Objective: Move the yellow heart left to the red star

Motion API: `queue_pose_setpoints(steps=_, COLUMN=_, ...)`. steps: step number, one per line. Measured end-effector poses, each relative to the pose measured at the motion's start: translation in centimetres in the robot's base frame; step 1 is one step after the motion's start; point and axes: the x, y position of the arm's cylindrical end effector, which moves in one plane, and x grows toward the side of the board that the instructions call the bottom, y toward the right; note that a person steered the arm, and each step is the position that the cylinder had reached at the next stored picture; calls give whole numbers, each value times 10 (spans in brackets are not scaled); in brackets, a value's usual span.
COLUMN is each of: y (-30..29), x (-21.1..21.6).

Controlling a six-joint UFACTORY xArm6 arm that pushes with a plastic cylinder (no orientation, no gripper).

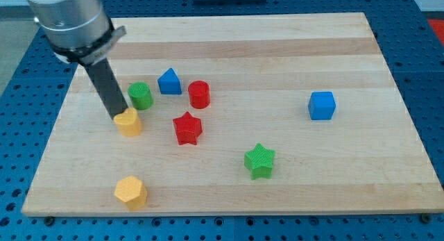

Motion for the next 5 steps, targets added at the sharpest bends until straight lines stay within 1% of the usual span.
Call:
queue_pose_setpoints(steps=1, y=23, x=5)
queue_pose_setpoints(steps=3, y=13, x=12)
queue_pose_setpoints(steps=4, y=-3, x=35)
queue_pose_setpoints(steps=5, y=-4, x=46)
